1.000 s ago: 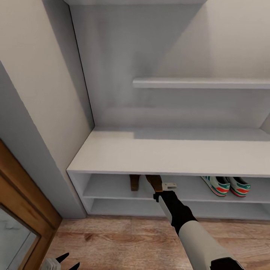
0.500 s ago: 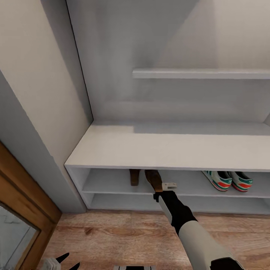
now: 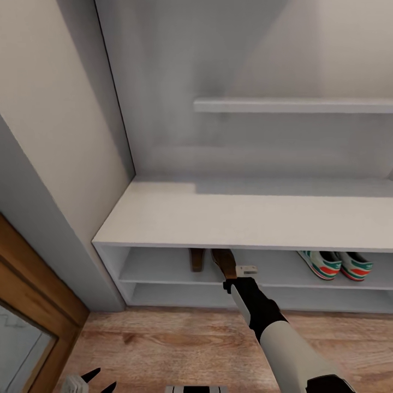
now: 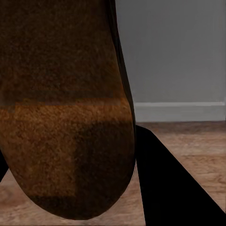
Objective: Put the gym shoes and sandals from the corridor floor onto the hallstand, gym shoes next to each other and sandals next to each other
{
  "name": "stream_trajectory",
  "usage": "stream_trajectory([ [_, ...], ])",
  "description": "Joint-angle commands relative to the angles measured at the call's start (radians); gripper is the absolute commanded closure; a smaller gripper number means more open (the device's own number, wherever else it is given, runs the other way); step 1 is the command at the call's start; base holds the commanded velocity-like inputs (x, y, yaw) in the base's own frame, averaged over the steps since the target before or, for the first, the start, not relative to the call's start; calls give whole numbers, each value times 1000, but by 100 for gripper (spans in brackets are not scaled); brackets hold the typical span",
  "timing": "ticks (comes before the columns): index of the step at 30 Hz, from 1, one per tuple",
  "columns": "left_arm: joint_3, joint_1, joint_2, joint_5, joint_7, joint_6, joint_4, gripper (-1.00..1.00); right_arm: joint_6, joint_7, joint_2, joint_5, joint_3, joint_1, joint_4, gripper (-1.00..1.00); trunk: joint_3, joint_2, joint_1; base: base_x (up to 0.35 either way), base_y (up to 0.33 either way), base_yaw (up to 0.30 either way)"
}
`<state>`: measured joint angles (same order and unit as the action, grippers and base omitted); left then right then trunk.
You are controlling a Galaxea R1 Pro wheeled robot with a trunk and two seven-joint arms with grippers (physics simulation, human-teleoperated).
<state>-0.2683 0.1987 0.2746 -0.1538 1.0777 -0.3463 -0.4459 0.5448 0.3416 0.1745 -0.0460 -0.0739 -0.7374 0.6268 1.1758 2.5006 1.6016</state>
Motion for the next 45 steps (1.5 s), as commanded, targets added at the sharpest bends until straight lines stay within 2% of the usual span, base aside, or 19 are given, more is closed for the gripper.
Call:
stream_trajectory([
  [1, -2, 1, 0, -1, 4, -6, 2, -100, 4, 10, 0, -8, -3, 0, 1, 100, 1, 0, 0, 235, 82, 0],
  [45, -3, 1, 0, 0, 4, -5, 11, -100, 6, 10, 0, -8, -1, 0, 1, 100, 1, 0, 0, 71, 25, 0],
])
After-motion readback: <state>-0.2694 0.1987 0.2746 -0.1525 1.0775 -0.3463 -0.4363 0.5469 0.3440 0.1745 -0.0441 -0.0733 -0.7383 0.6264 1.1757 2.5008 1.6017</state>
